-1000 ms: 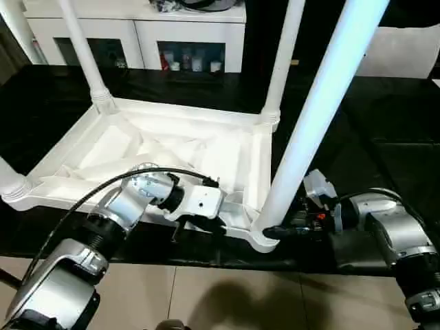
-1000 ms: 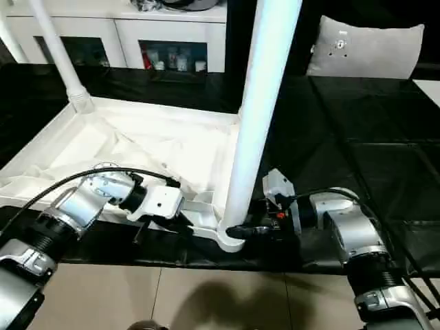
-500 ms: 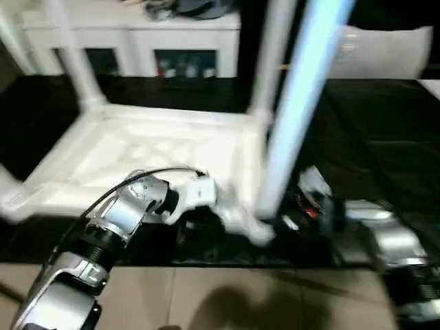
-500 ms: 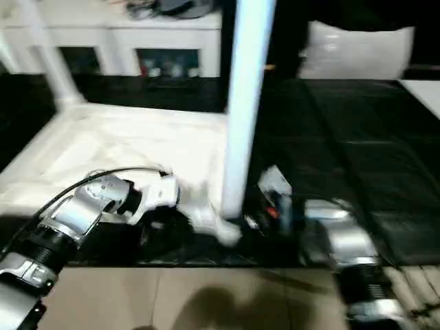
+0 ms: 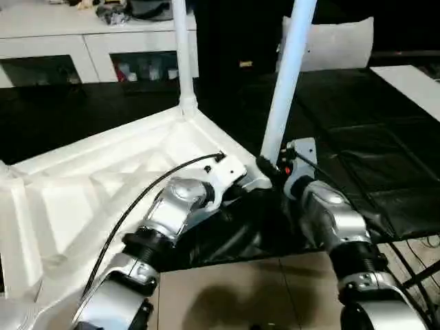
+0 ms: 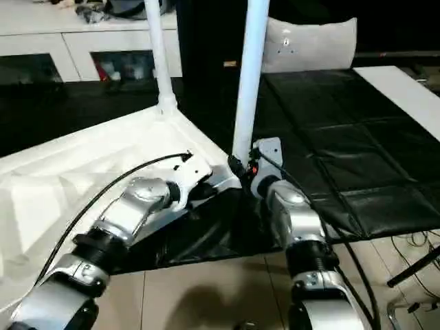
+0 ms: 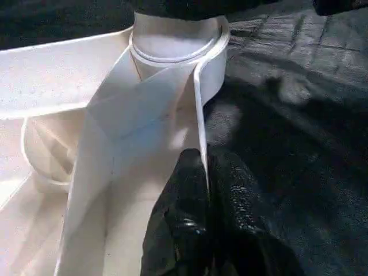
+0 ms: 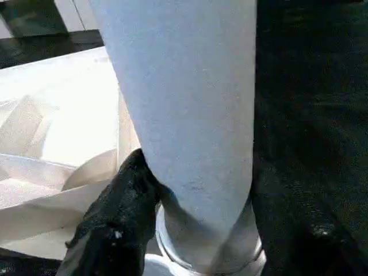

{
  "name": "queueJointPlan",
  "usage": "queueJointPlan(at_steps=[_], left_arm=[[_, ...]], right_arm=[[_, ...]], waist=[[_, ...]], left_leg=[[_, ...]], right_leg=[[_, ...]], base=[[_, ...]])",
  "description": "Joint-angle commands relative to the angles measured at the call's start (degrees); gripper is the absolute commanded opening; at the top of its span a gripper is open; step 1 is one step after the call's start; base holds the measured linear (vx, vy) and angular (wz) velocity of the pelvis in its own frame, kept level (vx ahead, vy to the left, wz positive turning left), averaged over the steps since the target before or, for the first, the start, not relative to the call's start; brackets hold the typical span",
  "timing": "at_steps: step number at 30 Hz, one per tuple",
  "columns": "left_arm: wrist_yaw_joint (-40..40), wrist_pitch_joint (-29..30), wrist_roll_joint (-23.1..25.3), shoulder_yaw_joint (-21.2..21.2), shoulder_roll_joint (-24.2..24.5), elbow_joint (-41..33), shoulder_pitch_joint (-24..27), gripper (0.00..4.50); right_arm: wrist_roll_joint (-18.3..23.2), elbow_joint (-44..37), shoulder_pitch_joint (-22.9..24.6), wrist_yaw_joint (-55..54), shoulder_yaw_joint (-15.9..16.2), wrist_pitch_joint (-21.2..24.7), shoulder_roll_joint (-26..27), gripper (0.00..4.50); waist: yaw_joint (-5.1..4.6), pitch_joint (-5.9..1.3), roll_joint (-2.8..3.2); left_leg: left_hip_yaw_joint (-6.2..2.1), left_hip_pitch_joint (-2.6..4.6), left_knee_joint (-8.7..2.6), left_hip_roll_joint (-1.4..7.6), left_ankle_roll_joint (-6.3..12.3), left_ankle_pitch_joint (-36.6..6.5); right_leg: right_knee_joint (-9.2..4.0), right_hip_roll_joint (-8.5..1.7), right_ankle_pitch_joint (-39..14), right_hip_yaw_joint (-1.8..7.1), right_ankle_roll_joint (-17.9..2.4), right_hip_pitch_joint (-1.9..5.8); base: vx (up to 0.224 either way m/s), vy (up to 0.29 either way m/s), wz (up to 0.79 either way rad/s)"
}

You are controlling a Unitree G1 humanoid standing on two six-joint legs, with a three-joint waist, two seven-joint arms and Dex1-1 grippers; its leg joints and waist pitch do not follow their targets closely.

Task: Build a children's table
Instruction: Rotate leg to tighten

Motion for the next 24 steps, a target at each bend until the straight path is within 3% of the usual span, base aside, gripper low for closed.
queueJointPlan(at_steps=[1,8,12,16,20,24], left_arm=[[-2.5,-2.8,0.6,-3.2,-0.6,-1.3,-2.2,0.0],[-7.2,-6.4,2.2,-4.8,5.2,0.6,-1.2,0.0],[-13.2,-10.9,2.0,-6.5,9.6,1.2,-0.3,0.0],[-18.7,-15.1,1.9,-8.3,12.5,1.6,-0.2,0.0],[-26.4,-22.6,1.8,-10.8,16.1,1.6,-0.1,0.0],[-32.2,-28.3,1.8,-13.2,18.8,2.0,-0.2,0.0]], right_arm=[[0.2,0.7,1.2,3.9,3.7,1.1,2.6,2.84],[2.2,-1.9,3.8,13.6,2.8,-0.5,-4.6,3.24],[3.8,-4.5,5.2,23.5,2.4,-1.4,-11.6,3.62],[3.0,-5.9,5.5,30.7,4.3,-2.6,-16.5,4.0],[1.8,-6.0,5.0,38.8,7.0,-7.0,-21.1,4.0],[3.4,-7.0,4.7,48.2,9.5,-6.8,-23.9,4.0]], waist=[[0.79,-3.29,-0.26],[2.31,-3.51,-0.39],[3.15,-3.55,-0.28],[3.38,-3.44,-0.32],[3.73,-3.32,-0.42],[4.87,-3.45,-0.35]], left_leg=[[-0.75,-0.67,-4.36,1.59,4.63,-13.3],[-0.4,-0.87,-4.14,1.7,5.73,-9.0],[-0.29,-0.72,-4.13,2.05,6.26,-8.3],[-0.27,-0.68,-4.25,2.03,5.63,-9.5],[-0.2,-0.58,-4.23,2.12,5.37,-10.3],[-0.11,-0.47,-4.21,2.45,5.95,-9.9]], right_leg=[[-5.03,-3.54,-23.7,2.5,-6.7,3.01],[-4.22,-3.73,-19.5,3.04,-8.7,3.37],[-3.77,-3.61,-16.4,3.2,-9.9,3.39],[-3.73,-3.65,-17.6,3.2,-9.8,3.46],[-4.04,-3.77,-20.3,3.19,-9.2,3.28],[-3.58,-3.69,-18.6,3.29,-9.8,3.22]], base=[[0.0,0.0,0.0],[0.0,0.0,0.0],[0.0,0.0,0.0],[0.0,0.0,0.0],[0.0,0.0,0.0],[0.0,0.0,0.0]])
